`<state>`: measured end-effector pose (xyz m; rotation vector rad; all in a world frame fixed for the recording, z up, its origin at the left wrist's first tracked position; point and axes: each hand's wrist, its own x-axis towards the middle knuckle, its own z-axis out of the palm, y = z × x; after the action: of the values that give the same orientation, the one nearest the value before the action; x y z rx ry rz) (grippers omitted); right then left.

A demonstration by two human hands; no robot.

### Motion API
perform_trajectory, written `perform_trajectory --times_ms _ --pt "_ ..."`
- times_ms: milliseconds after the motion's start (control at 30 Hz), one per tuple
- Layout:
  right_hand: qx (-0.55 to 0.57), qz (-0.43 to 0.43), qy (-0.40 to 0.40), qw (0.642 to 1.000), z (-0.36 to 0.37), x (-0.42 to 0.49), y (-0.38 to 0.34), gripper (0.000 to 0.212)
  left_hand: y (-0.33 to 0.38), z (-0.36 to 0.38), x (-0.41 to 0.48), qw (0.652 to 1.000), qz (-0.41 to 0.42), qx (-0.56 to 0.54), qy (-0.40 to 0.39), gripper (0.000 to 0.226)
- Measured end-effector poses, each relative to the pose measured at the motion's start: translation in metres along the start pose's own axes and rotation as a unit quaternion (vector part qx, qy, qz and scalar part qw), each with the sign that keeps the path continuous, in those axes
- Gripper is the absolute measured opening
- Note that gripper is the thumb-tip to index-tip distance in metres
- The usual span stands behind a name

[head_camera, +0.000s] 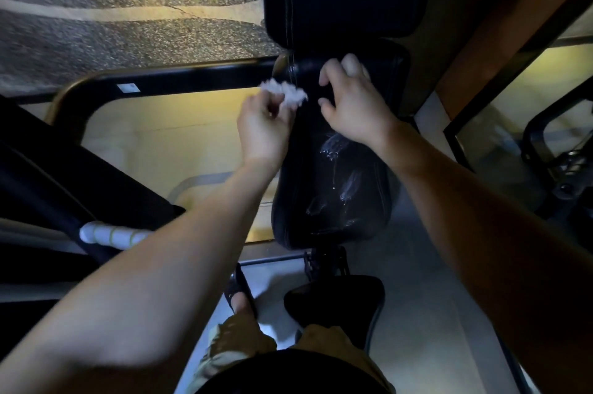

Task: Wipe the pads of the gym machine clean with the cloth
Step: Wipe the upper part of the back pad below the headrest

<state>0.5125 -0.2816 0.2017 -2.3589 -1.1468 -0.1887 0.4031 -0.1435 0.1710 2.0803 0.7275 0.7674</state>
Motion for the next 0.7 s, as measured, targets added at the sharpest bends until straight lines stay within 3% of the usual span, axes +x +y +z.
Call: perform_trajectory --times_ms 167,333,433,533,600,700 --pt "0.006 -0.014 -0.019 1.0 -0.003 -0.002 0.007 0.023 0.028 -0.008 0.024 0.996 0.084 0.024 0.027 0.014" --pt "0.008 -0.014 -0.034 0.999 -0.004 -0.001 0.012 0.019 -0.003 0.0 -0.015 0.999 0.007 0.041 -0.024 0.015" --pt "0.03 -0.023 -0.066 0.997 -0.008 0.0 0.018 0.012 0.009 0.002 -0.012 1.0 0.005 0.014 0.014 0.02" --pt "0.086 -0.016 -0.079 0.993 -0.014 0.0 0.018 0.005 0.034 0.006 0.0 0.993 0.116 0.016 0.033 0.02" --pt "0.129 0.034 -0.072 0.988 -0.022 -0.001 0.018 0.011 0.047 0.015 0.006 0.974 0.216 0.073 -0.01 0.022" --pt "0.16 0.104 -0.077 0.979 -0.034 -0.01 0.028 0.007 0.064 0.032 0.013 0.94 0.267 0.207 -0.051 0.039"
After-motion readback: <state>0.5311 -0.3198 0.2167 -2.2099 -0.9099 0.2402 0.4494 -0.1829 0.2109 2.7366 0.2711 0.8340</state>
